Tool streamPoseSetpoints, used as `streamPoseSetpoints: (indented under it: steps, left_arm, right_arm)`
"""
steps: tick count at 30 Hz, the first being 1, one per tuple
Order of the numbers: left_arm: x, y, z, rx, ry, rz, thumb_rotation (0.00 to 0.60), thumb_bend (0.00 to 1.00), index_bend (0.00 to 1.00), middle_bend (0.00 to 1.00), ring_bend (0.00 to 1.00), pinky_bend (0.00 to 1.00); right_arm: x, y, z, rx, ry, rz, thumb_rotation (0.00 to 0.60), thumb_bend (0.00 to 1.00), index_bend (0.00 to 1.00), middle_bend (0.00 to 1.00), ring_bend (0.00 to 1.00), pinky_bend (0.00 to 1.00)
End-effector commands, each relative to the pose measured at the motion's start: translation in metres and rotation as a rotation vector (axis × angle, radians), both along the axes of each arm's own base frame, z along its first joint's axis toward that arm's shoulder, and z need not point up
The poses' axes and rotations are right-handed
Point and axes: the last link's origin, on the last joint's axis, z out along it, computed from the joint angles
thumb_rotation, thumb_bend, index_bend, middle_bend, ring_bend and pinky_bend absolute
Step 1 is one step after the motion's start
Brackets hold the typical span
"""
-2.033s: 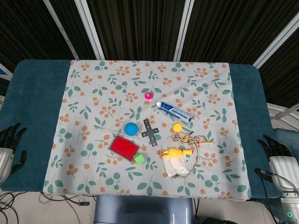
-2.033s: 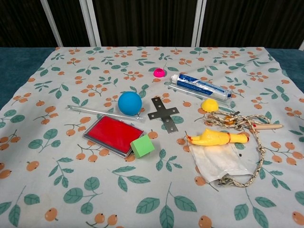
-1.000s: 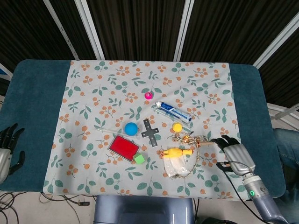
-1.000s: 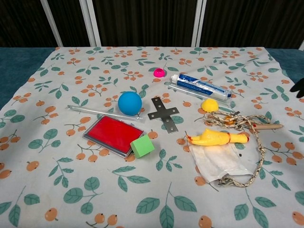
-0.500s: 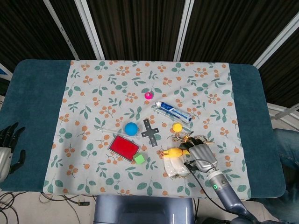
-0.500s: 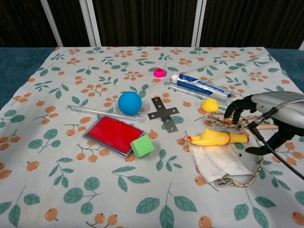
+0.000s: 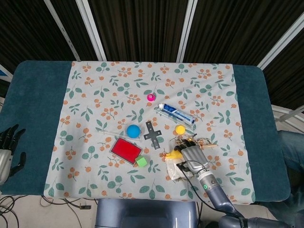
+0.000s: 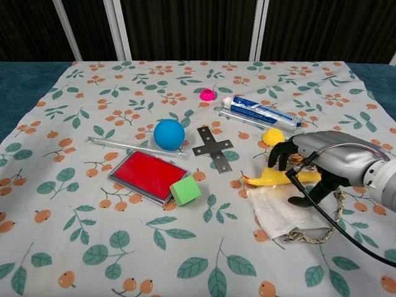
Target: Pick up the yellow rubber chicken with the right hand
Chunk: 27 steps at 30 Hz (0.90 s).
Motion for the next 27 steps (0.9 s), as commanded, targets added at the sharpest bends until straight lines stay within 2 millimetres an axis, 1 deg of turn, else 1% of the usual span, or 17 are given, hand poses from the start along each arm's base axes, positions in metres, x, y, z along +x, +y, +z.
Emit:
streamPoseSetpoints:
  steps: [1, 7, 9, 13, 18, 21, 27]
  left_arm:
    - [0.000, 0.000, 0.000, 0.000, 0.000, 0.001, 0.600, 0.53, 0.10, 0.00, 0.03, 0.10]
    - [-0.001, 0.000, 0.000, -0.002, 0.001, 0.002, 0.600, 0.53, 0.10, 0.00, 0.03, 0.10]
    - [0.000, 0.000, 0.000, -0.001, 0.000, 0.003, 0.600, 0.53, 0.10, 0.00, 0.03, 0.10]
    - [0.000, 0.001, 0.000, -0.001, -0.001, 0.003, 0.600, 0.53, 0.10, 0.00, 0.03, 0.10]
    - [-0.001, 0.000, 0.000, -0.002, 0.000, 0.004, 0.600, 0.53, 0.10, 0.00, 0.03, 0.10]
    - [-0.001, 0.001, 0.000, -0.003, 0.000, 0.004, 0.600, 0.53, 0.10, 0.00, 0.03, 0.10]
    - [0.000, 0.000, 0.000, -0.003, 0.000, 0.006, 0.600, 0.53, 0.10, 0.00, 0.03, 0.10]
  right_arm:
    - [0.002, -0.003, -0.003, -0.003, -0.003, 0.002, 0.600, 0.32, 0.35, 0.40, 0.16, 0.22]
    - [0.008, -0.006, -0.009, -0.003, -0.009, 0.013, 0.600, 0.36, 0.39, 0.47, 0.20, 0.22]
    - [0.010, -0.006, -0.011, -0.005, -0.012, 0.014, 0.600, 0.38, 0.41, 0.51, 0.23, 0.22]
    - [0.010, -0.007, -0.013, -0.009, -0.012, 0.011, 0.600, 0.43, 0.44, 0.55, 0.27, 0.22]
    - [0.009, -0.009, -0.013, -0.035, -0.016, 0.007, 0.600, 0.55, 0.51, 0.62, 0.34, 0.22]
    - [0.011, -0.009, -0.012, -0.060, -0.046, 0.005, 0.600, 0.59, 0.53, 0.63, 0.35, 0.22]
    - [0.012, -0.011, -0.003, -0.089, -0.087, 0.008, 0.600, 0.60, 0.53, 0.64, 0.35, 0.22]
